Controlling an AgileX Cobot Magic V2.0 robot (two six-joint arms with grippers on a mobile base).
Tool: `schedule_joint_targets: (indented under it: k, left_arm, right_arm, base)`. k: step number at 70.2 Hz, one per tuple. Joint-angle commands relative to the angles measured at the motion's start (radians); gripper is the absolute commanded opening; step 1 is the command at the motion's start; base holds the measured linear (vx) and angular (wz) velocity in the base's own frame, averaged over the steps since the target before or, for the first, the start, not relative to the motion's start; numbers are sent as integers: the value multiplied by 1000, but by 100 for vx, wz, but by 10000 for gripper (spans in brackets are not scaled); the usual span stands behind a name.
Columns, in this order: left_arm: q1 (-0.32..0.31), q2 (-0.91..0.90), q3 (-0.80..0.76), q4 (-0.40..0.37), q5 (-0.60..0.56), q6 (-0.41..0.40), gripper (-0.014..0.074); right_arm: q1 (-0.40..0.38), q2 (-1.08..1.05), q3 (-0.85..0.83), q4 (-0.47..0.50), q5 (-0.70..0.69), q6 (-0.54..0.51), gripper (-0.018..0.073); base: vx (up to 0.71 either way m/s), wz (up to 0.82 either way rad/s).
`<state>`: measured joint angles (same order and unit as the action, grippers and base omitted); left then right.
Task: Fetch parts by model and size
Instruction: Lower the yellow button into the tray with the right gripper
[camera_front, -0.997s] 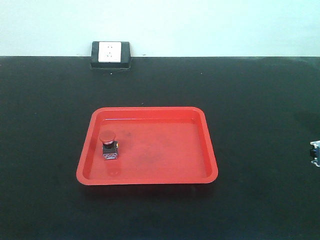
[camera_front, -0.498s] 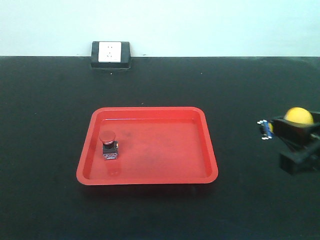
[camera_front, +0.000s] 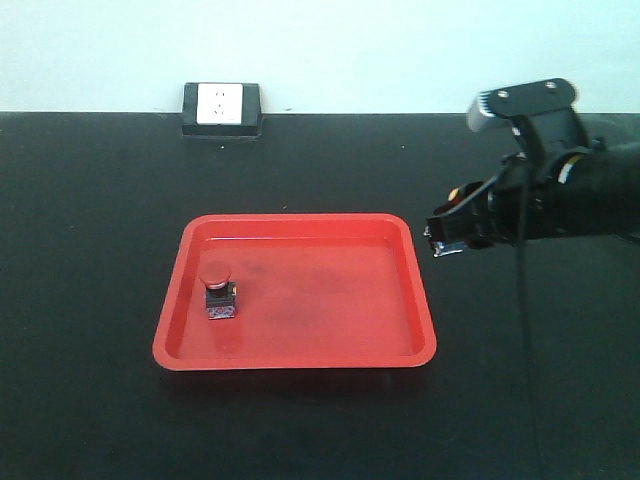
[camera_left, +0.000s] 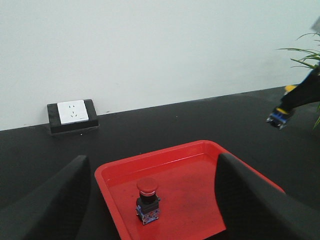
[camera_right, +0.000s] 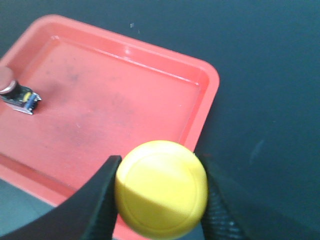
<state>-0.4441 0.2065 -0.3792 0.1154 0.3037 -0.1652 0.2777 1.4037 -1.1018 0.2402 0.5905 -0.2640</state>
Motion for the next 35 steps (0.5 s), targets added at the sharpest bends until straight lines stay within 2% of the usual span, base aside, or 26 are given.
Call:
schedule_joint_targets:
  k: [1,14,35]
  left_arm:
    - [-4,8,-23,-6,-72,-1,503]
    - [-4,8,-23,-6,-71,-1,503]
    - [-4,8,-23,-6,-70,-1,503]
  right_arm:
    - [0,50,-95,21,-10,-10,22]
    - [28,207,-196,22,64,-6,30]
    - [59,379,-251,25,62,18,48]
  base:
    - [0,0]
    - [0,0]
    - [0,0]
